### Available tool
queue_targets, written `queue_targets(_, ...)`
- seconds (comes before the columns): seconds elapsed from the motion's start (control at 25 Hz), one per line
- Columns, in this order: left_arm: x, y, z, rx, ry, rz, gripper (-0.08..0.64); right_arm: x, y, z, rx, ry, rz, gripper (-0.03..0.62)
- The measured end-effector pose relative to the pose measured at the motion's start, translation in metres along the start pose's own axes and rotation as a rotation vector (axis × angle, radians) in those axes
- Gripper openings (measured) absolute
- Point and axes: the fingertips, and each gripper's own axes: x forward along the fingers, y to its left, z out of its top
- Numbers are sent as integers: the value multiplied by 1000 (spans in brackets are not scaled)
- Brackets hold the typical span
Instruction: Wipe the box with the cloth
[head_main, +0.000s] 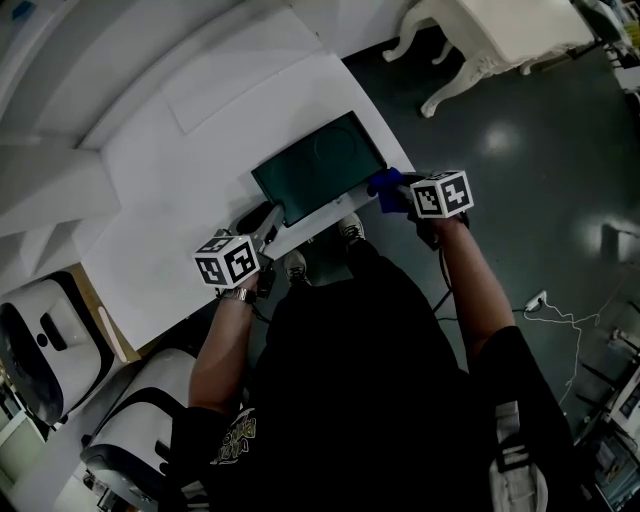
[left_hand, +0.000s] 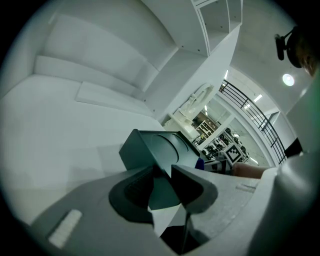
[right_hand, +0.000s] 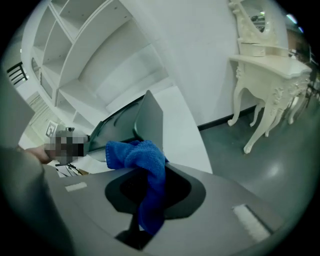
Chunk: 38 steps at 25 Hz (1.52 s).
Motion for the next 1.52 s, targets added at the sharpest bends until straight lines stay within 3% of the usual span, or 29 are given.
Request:
queue_targets(0.52,0,3,-1,-16,-12,12,118,-41,-38,21,181,-186,-138,91)
queue_targets(0.68,-2,2,0,-37,-27,-7,118,-60,-25,39,178,-294,-131,91)
queue_targets(0.88,-21,-3,15,6,-76,-29,76,-80,2,59,133,-410,-112,91)
queue_targets(0.96,-32,-8,27,36,-99,-46,0,-89,18,68,112,-452,-101,91)
queue_targets(1.24,-66,-29,72,215,-156,-77,0,-113,73,90,23,-543,-71,91)
queue_targets(1.52,-96,-62,98,365,-207,-177,0,-126,126,89,-38,-598,-78,91)
